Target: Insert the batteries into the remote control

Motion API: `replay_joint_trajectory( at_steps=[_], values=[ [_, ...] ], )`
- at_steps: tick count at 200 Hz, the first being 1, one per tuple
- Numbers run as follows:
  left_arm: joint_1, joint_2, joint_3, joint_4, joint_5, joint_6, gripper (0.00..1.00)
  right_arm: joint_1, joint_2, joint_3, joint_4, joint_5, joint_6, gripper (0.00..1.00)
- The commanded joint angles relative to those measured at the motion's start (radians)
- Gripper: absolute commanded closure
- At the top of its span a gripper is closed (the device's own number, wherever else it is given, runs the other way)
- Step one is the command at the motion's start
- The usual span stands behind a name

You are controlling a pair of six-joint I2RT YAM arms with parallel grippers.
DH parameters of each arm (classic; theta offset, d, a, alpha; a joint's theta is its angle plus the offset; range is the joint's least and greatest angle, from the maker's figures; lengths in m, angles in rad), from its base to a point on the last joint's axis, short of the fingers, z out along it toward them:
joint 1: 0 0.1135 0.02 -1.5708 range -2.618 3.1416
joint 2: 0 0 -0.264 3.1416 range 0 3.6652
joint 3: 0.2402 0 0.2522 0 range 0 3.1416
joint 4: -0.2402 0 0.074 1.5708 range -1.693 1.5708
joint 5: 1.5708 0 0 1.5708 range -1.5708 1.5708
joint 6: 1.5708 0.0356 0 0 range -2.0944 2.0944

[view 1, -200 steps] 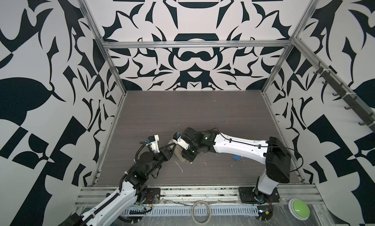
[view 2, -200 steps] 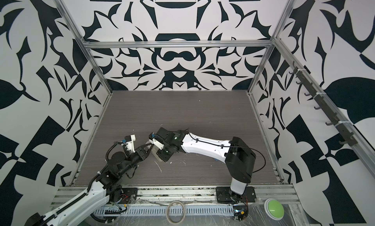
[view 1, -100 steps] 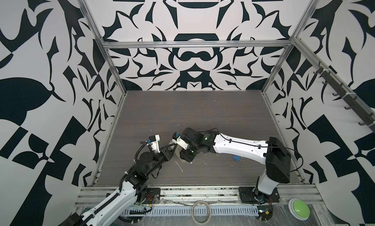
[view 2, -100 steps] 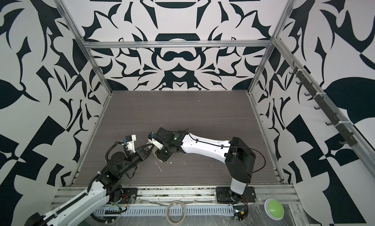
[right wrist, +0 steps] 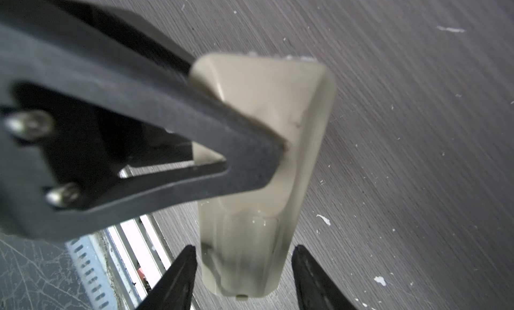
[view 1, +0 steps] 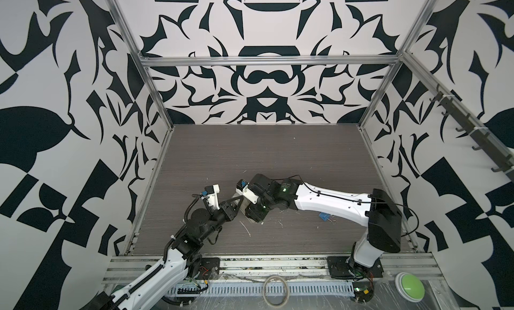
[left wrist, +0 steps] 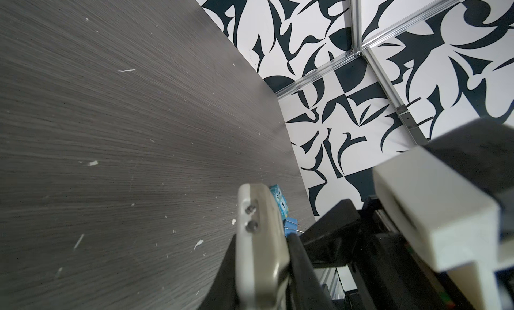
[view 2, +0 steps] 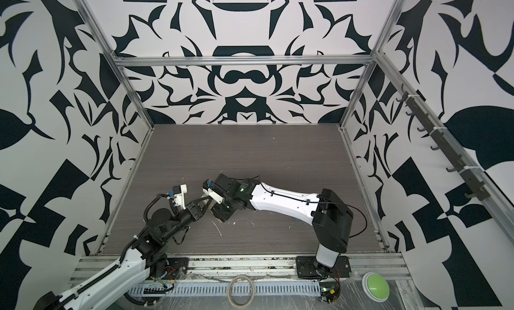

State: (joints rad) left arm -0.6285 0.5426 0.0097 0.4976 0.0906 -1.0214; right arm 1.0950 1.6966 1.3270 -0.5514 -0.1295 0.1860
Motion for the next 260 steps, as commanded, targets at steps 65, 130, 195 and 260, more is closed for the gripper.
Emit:
replay_joint_trajectory(
  at_steps=[65, 130, 195, 260],
  values=[
    [-0.002, -0.013, -0.02, 0.048, 0.012, -0.008, 1.0, 0.005, -0.088, -0.003, 0.012, 0.016, 0.015, 0.38],
    [-0.002, -0.018, -0.019, 0.044, 0.018, -0.007, 1.0, 0.003, -0.153, -0.046, 0.002, 0.045, 0.007, 0.37],
    [-0.002, -0.03, -0.017, 0.035, 0.022, -0.007, 1.0, -0.022, -0.183, -0.083, 0.021, 0.0, 0.007, 0.38],
    [-0.003, -0.048, -0.014, 0.021, 0.023, -0.009, 1.0, -0.058, -0.183, -0.127, 0.06, -0.031, 0.017, 0.4]
  ],
)
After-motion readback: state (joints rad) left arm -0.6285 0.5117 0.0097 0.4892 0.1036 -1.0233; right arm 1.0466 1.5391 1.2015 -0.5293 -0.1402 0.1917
